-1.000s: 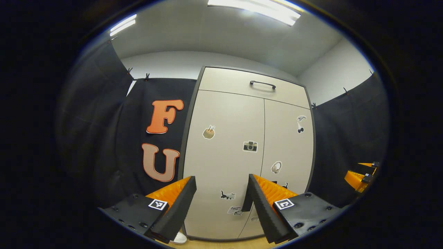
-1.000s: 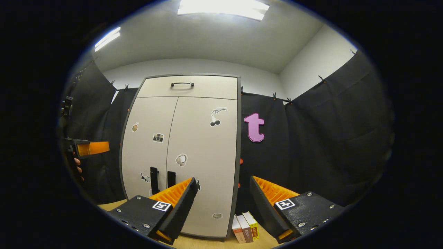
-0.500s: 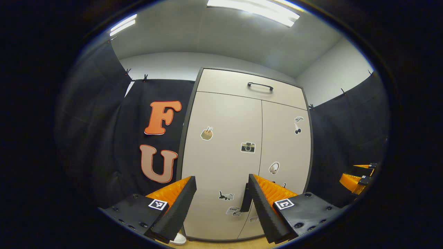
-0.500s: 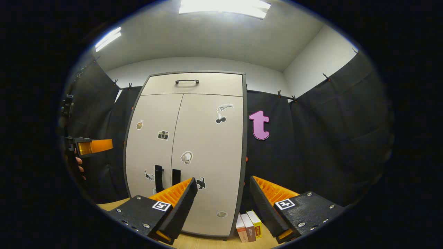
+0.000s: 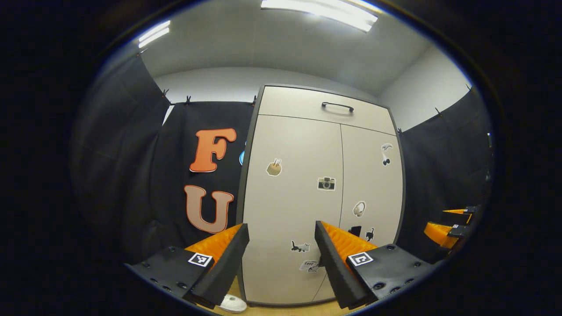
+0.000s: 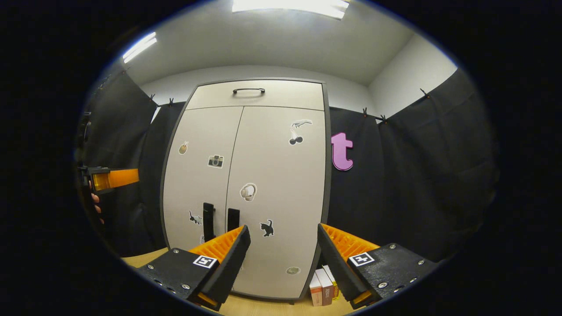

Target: Open the right door of the double-door shoe cabinet with the right hand, and open the left door with the left hand.

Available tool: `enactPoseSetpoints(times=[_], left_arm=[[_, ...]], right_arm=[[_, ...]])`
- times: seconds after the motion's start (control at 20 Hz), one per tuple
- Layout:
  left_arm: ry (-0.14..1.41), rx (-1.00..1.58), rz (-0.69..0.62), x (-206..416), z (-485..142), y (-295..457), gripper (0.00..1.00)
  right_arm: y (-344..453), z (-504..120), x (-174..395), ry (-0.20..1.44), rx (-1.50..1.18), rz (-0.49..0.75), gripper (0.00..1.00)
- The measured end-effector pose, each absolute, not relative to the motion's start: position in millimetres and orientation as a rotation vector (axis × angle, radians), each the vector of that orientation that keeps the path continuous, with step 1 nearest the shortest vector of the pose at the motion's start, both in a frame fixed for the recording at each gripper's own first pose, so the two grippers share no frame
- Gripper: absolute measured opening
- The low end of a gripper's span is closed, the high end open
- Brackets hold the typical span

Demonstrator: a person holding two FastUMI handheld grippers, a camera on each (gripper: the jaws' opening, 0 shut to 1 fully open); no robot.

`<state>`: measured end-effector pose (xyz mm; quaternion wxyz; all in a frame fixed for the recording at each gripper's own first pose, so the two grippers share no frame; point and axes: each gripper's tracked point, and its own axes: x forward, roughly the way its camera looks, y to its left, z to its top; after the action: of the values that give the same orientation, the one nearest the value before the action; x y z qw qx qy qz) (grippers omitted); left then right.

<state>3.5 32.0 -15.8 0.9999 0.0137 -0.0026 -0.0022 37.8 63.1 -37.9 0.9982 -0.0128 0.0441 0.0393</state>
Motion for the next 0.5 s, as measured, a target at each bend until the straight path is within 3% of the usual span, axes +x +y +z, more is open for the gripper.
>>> enactPoseSetpoints(times=[0.5], left_arm=[[-0.004, 0.048, 0.075, 0, -23, 87, 0.96]], right_arm=[[125, -77, 99, 0.169, 0.062, 0.154, 0.94]])
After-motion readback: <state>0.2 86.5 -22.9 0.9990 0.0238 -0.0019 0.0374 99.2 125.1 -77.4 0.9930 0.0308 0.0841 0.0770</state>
